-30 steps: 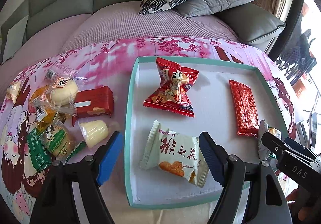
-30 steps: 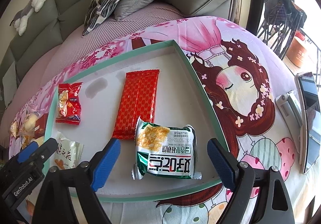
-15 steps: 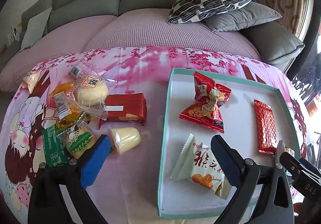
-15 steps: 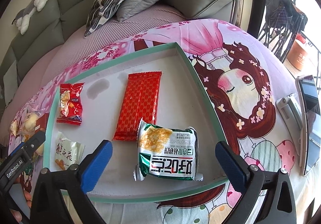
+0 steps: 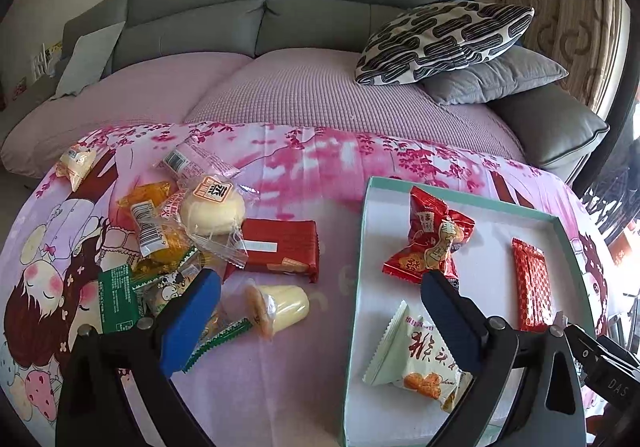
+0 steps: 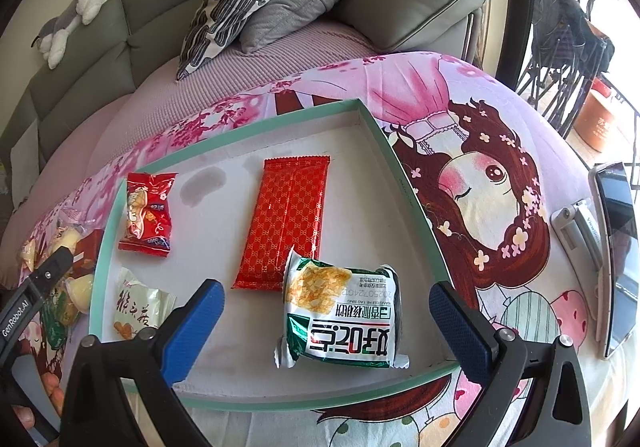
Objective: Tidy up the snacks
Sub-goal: 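Move both grippers back over the snack pile, then grasp the green rectangular pack with the left gripper while the right grasps the yellow pudding cup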
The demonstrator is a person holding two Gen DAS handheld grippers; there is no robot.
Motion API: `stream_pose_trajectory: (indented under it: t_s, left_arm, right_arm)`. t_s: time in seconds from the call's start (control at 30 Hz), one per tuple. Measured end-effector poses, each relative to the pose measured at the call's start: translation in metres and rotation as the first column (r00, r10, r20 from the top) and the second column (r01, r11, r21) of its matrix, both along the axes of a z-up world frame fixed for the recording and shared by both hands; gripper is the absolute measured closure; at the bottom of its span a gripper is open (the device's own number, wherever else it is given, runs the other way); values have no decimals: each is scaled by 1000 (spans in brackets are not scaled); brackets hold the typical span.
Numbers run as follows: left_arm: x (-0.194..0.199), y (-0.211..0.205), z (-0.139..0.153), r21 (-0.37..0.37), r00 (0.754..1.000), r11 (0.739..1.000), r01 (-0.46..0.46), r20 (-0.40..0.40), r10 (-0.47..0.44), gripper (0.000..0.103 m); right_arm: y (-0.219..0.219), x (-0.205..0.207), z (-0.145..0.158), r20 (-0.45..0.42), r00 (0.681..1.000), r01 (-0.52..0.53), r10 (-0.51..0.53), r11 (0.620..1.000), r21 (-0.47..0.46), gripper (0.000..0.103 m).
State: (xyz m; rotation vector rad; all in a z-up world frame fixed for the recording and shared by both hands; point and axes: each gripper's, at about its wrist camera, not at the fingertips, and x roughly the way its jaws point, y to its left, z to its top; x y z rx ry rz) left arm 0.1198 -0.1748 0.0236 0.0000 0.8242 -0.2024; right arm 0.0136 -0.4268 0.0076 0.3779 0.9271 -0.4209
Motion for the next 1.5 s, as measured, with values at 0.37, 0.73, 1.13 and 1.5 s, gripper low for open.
stream_pose_trajectory:
  t_s: [0.37,0.73,1.13,1.5]
  left_arm:
    - [5,35,8,17,999,999,-49,4,49,3]
    - [10,123,17,20,968,968,-251,-24,251,3]
    - [11,188,17,-62,950,949,-310,-67,306,3]
    - [27,188,-20,-113,954,959,-260,-185,237,16]
  right_arm:
    - [29,14,4,2,995,-95,95,995,-28,0]
    - [90,38,5,59,967,-249,249,968,-21,0]
    - [182,70,14,147,895,-422,421,906,-25,1]
    - [224,94,-3,156,851,-503,501,864,-31,29]
